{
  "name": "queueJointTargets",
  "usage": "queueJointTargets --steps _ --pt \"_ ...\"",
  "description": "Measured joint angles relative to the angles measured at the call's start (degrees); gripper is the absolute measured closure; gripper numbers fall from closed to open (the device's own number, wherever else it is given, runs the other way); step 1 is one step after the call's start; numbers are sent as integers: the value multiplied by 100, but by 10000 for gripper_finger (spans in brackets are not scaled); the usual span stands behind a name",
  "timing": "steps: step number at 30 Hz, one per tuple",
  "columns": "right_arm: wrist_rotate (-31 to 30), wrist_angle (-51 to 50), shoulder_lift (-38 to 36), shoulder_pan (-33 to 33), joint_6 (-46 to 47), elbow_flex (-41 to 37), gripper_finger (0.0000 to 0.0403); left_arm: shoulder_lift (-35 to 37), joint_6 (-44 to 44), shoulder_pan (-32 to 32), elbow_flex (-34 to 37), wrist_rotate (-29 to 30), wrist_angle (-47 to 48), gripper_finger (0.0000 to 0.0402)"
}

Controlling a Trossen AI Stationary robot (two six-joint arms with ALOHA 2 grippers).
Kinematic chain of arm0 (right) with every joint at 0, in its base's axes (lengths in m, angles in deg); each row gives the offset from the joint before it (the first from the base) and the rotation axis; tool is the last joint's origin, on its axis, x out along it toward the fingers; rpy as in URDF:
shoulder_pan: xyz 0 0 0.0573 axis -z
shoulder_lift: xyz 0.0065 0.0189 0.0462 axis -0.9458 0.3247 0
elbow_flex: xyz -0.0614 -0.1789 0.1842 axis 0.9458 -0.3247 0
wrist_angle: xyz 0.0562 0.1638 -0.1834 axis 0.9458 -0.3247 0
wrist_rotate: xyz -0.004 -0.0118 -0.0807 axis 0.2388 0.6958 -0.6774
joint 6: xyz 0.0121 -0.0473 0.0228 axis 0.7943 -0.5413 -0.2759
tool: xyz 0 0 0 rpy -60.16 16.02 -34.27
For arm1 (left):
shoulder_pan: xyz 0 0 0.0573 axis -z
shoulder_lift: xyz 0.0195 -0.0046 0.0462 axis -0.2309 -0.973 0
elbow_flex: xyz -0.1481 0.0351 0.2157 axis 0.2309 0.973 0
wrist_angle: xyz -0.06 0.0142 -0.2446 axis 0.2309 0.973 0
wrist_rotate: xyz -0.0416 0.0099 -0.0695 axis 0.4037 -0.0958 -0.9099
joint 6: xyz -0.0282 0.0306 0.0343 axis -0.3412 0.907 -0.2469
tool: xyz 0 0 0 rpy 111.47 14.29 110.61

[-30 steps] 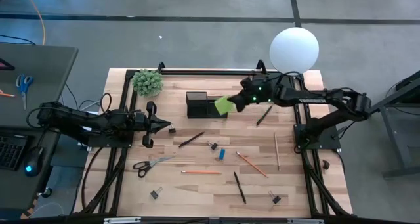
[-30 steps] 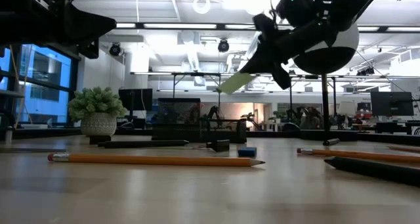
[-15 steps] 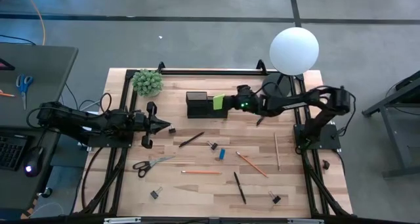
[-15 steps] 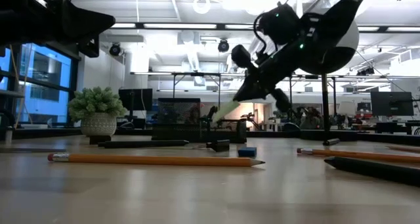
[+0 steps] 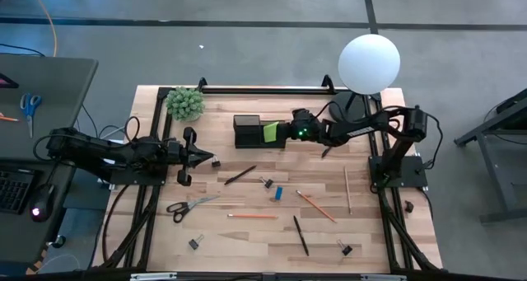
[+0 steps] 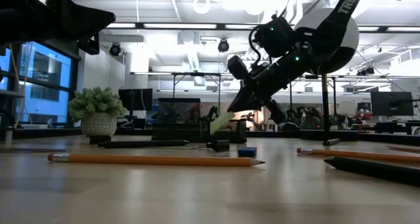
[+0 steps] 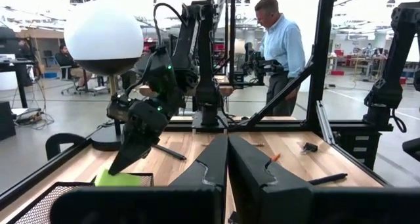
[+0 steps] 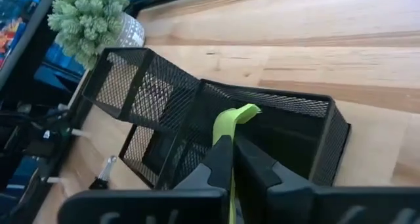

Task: Pick and place office supplies into organizer
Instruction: Put the sticky notes into the organizer bin, then put the center clip binder into the organizer bin

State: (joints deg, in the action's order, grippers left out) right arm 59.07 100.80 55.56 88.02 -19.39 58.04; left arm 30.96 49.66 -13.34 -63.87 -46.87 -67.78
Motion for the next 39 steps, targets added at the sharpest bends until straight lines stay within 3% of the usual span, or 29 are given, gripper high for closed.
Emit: queueJointTargets --steps 8,14,19,26,31,36,39 --pt "76 -424 -4 35 17 9 326 0 0 0 -4 0 -8 399" --pt "164 -150 -4 36 -183 7 263 0 0 0 -4 2 -9 399" --pt "466 -7 -6 36 -253 9 233 0 0 0 -4 2 -15 399" --pt "987 218 -7 36 -452 7 230 0 0 0 -6 2 -15 399" --pt "1392 578 -246 66 -1207 60 245 0 0 0 -6 2 -15 399" --pt "1370 -708 -970 29 -2402 444 261 2 4 0 -8 2 35 399" --pt "1005 -1697 -1381 -119 -2919 631 269 1 0 0 -8 -60 188 399"
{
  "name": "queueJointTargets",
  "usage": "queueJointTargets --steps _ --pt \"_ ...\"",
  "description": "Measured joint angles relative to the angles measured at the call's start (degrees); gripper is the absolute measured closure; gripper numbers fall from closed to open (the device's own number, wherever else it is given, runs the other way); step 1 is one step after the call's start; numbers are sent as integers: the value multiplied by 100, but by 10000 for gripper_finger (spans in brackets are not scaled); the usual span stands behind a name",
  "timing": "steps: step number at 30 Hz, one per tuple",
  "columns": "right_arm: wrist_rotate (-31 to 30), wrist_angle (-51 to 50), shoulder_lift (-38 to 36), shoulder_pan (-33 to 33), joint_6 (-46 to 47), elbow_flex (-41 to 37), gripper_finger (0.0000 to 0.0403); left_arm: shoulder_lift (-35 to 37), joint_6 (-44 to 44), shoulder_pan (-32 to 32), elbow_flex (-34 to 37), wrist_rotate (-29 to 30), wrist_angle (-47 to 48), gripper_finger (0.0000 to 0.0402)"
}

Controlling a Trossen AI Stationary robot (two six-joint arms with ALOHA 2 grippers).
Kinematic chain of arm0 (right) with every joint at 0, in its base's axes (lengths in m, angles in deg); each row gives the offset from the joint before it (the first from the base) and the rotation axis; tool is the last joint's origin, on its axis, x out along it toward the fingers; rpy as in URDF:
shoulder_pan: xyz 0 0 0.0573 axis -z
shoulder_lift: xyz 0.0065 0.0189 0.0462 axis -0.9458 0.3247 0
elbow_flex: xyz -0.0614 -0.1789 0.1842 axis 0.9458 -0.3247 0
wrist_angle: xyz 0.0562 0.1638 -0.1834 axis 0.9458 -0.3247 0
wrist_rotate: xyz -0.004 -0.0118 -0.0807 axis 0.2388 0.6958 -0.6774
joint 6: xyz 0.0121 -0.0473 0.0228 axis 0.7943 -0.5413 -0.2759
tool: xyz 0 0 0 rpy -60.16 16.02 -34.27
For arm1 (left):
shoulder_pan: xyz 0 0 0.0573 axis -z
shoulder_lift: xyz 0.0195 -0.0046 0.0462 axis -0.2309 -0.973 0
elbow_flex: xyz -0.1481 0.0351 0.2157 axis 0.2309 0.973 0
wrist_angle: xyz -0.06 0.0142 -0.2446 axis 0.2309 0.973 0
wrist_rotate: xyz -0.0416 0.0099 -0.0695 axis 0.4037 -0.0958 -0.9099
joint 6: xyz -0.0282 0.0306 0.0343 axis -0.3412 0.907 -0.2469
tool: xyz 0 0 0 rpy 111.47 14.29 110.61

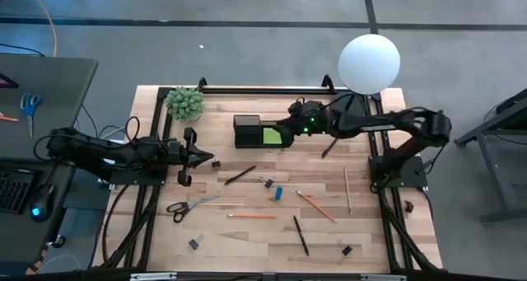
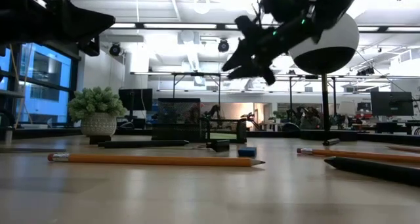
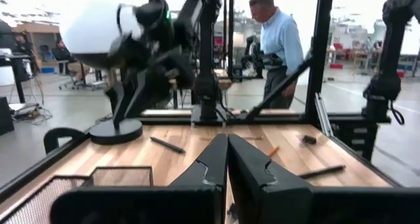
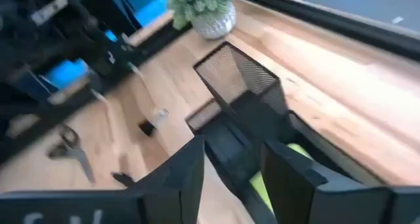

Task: Pick and place office supplies into organizer
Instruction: Put the center clip binder into the organizer bin

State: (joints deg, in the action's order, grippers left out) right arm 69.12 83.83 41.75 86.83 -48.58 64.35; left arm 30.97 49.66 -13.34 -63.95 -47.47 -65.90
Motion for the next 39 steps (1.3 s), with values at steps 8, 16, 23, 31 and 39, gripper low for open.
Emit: queueJointTargets --steps 8,16,23,31,39 --pt "-913 -812 -636 -934 -735 -305 283 -6 -21 -2 -2 -317 249 399" --pt "-1243 456 -632 -1429 -969 -1114 284 -36 -357 0 -2 40 480 399" --pt "-1246 470 -616 -1608 -1225 -1162 284 -42 -1411 1 -2 716 903 399" --pt "-1377 572 -537 -2117 -860 -1162 283 -269 -1924 0 -278 923 881 399" --pt "-1551 840 603 -2884 -853 -654 283 -778 -1301 0 -599 972 221 399"
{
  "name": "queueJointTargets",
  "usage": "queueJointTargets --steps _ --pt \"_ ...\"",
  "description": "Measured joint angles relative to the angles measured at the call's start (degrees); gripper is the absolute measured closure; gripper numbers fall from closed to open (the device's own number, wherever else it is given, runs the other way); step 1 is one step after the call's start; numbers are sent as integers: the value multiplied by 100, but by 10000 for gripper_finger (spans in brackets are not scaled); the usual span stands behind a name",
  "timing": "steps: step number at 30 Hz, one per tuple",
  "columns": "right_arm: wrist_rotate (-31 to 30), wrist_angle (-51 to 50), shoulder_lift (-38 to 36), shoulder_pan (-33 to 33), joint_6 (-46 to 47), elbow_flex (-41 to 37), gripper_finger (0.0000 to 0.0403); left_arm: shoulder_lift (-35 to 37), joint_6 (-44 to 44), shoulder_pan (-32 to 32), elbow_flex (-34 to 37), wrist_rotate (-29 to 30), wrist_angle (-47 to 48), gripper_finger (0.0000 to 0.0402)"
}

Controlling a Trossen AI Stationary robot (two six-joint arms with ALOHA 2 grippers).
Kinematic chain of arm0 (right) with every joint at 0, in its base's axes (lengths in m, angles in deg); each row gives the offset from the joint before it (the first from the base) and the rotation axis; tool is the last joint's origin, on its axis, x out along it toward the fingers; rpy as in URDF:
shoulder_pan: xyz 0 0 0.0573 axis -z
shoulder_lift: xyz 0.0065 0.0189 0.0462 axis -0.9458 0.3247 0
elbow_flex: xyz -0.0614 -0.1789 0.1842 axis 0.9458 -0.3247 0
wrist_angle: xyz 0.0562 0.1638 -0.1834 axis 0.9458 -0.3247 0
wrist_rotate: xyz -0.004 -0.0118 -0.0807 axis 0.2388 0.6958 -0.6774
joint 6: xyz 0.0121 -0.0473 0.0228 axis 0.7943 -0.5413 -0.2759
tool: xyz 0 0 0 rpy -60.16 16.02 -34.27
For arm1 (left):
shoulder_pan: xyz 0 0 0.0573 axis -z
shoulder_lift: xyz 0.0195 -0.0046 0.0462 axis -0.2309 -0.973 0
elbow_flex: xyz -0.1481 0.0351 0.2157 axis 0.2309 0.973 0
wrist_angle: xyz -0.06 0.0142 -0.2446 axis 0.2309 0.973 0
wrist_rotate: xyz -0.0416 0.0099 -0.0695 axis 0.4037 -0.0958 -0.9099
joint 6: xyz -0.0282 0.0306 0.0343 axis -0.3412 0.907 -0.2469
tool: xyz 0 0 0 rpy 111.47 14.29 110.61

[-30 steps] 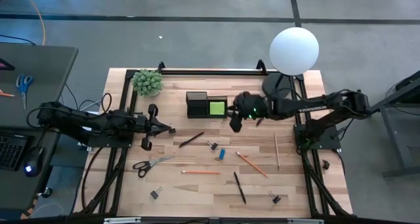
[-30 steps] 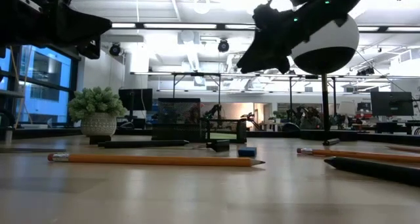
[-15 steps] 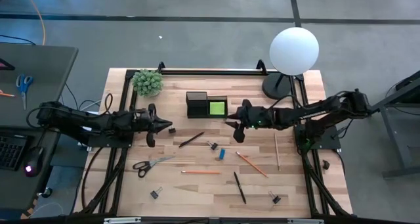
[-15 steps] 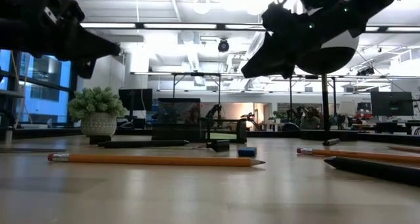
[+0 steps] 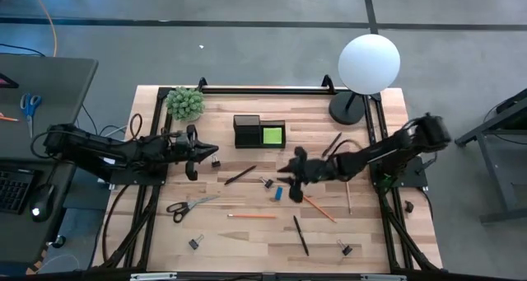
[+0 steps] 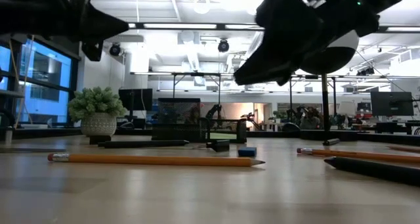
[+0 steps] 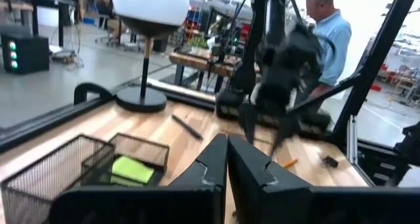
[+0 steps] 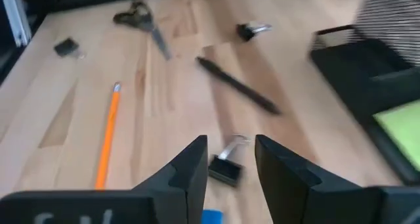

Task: Pick and place office supplies into organizer
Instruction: Put the center clip binder into the organizer bin

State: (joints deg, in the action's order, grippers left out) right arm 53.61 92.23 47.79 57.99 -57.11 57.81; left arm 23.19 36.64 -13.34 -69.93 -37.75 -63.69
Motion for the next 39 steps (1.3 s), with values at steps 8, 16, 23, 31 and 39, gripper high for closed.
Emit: queueJointTargets --steps 8,16,23,31,39 --pt "-48 -1832 1439 -194 -97 1562 271 -401 127 0 -2 39 -243 399" --pt "-220 -2998 1706 -35 562 2495 158 -545 449 0 0 34 -258 399" --pt "-161 -3215 1777 120 1621 2505 98 -588 461 0 0 -9 -24 399" --pt "-176 -3170 1930 145 1610 2497 96 -954 486 0 1 5 -434 399" --pt "-149 -3086 2243 128 1669 2501 96 -1120 617 4 3 -264 -730 399"
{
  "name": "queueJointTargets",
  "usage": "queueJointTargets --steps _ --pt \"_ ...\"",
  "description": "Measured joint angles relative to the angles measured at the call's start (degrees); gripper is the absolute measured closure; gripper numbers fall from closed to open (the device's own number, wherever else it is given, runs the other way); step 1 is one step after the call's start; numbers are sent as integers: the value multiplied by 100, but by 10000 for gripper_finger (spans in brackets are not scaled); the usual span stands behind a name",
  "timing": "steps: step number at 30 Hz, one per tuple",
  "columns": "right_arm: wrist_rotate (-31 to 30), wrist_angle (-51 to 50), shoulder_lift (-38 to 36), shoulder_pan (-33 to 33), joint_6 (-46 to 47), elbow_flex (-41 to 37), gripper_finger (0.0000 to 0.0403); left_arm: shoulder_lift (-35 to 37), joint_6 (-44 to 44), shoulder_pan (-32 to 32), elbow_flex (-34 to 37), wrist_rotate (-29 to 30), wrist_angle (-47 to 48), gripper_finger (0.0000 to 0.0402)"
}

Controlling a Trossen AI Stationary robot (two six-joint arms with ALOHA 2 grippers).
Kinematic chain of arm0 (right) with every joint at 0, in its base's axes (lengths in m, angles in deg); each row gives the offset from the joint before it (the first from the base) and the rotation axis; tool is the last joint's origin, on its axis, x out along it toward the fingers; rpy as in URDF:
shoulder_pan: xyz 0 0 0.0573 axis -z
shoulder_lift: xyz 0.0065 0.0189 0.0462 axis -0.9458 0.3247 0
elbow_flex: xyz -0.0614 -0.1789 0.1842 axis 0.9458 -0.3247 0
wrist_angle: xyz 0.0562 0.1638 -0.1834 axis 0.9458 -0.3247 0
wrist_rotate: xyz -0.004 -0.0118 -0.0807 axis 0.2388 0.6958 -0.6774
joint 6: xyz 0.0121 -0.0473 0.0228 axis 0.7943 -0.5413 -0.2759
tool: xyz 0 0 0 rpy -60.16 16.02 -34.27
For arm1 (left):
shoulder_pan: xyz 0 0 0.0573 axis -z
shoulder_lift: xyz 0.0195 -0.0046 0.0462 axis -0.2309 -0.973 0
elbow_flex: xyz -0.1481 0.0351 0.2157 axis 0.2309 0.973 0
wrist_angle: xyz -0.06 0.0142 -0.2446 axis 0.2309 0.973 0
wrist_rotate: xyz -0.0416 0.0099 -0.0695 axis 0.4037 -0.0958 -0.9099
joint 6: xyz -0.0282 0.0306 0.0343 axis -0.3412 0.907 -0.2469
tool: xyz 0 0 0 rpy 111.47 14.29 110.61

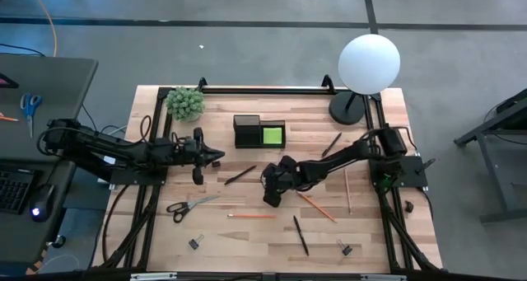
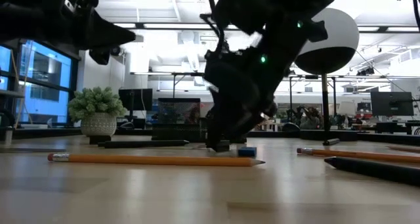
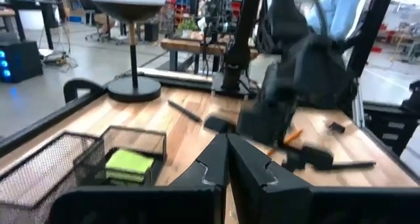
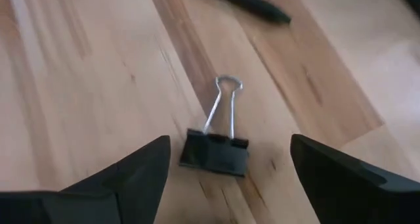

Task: Pick and place office supplies into organizer
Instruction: Put the center clip binder into the organizer bin

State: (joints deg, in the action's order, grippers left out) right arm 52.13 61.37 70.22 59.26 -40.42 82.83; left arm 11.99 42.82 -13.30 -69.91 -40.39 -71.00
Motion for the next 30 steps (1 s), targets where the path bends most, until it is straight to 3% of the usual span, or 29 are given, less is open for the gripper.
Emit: queueJointTargets --steps 10,16,24,30 --pt "-190 -65 92 -114 51 17 108 -5 83 -2 -1 -108 3 399" --pt "-147 -143 75 -114 51 15 164 -5 95 -2 -1 -108 22 399" --pt "-160 -113 -25 -99 -62 -6 280 -5 107 -2 -1 -107 51 399" --pt "-949 35 -291 -49 -743 156 281 -5 107 -2 -1 -106 57 399"
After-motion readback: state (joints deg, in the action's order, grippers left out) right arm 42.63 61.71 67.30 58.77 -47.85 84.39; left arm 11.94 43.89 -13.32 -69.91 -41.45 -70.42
